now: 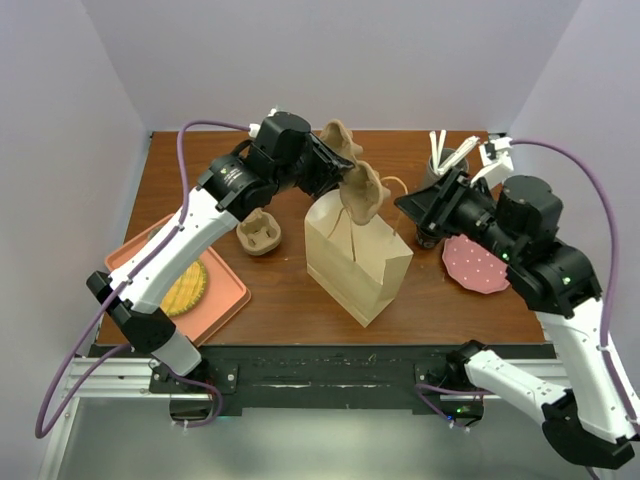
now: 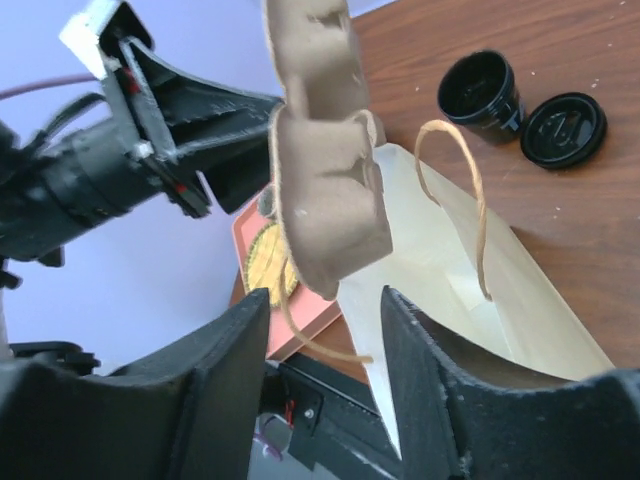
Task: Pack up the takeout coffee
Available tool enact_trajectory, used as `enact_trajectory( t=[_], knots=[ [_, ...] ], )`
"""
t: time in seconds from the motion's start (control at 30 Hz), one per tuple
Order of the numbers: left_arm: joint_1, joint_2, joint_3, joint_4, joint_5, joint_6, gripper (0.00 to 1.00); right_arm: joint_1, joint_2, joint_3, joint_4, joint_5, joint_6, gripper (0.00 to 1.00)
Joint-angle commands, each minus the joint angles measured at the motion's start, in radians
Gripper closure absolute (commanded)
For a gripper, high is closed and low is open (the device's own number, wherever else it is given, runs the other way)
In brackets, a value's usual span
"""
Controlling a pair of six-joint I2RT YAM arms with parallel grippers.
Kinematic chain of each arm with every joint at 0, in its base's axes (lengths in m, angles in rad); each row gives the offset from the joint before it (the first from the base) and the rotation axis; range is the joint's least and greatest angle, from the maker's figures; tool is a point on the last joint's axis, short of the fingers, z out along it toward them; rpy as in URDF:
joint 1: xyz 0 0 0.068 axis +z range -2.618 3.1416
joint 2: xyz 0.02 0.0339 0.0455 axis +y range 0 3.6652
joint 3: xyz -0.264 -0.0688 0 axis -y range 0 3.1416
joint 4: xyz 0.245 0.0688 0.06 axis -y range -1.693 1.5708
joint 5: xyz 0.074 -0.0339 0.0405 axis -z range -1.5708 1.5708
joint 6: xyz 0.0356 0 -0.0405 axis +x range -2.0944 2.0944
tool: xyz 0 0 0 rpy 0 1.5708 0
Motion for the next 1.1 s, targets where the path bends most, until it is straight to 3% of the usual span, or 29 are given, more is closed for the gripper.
enact_trajectory(
  t=[0.0, 0.43, 1.07],
  knots=[
    [0.004, -0.016, 0.031, 0.111, -0.059, -0.054, 0.91, 0.002, -0.013, -0.109, 0.127, -0.031, 0.006, 0.46],
    [0.007, 0.039, 0.109, 0.099, -0.114, -0.078, 0.92, 0.023, 0.04, -0.112, 0.259, 0.007, -0.048, 0.44],
    [0.039, 0.021, 0.069, 0.126, -0.124, -0.092, 0.92, 0.06, 0.073, -0.107, 0.344, 0.01, -0.109, 0.45]
  ],
)
